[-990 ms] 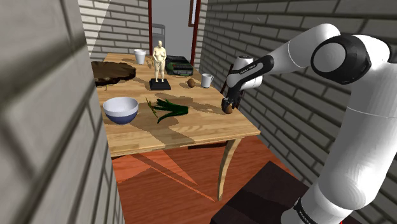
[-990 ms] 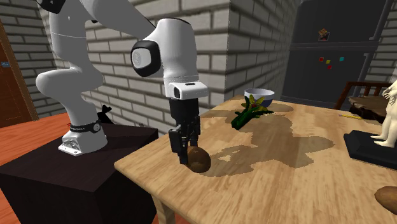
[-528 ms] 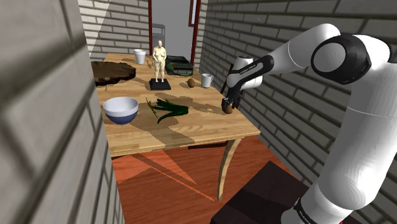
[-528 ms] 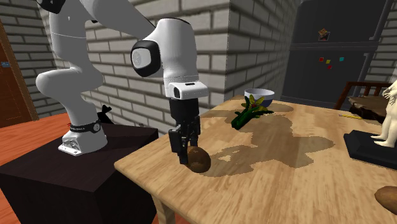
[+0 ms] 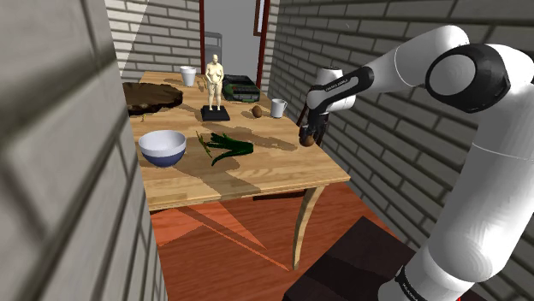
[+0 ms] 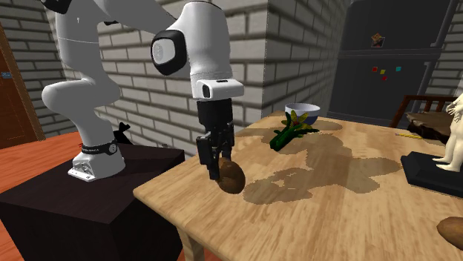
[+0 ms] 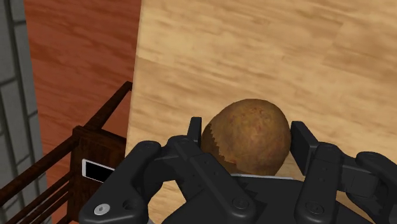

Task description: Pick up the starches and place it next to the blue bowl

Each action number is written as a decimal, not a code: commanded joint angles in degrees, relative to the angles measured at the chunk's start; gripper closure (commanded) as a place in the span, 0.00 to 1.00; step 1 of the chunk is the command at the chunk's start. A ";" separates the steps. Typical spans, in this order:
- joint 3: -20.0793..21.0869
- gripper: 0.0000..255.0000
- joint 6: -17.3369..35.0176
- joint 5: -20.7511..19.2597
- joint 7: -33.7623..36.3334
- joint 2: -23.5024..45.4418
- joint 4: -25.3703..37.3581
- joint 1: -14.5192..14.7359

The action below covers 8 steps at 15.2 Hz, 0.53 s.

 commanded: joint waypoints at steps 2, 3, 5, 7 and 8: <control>-0.07 1.00 -2.05 -0.21 -0.04 -1.29 0.76 0.05; -0.08 1.00 -2.75 -0.26 -0.04 -1.63 1.12 0.07; -0.10 1.00 -4.15 -0.36 -0.05 -2.29 1.88 0.11; -0.11 1.00 -5.57 -0.44 -0.07 -2.90 2.70 0.15; -0.12 1.00 -6.28 -0.48 -0.08 -3.19 3.12 0.17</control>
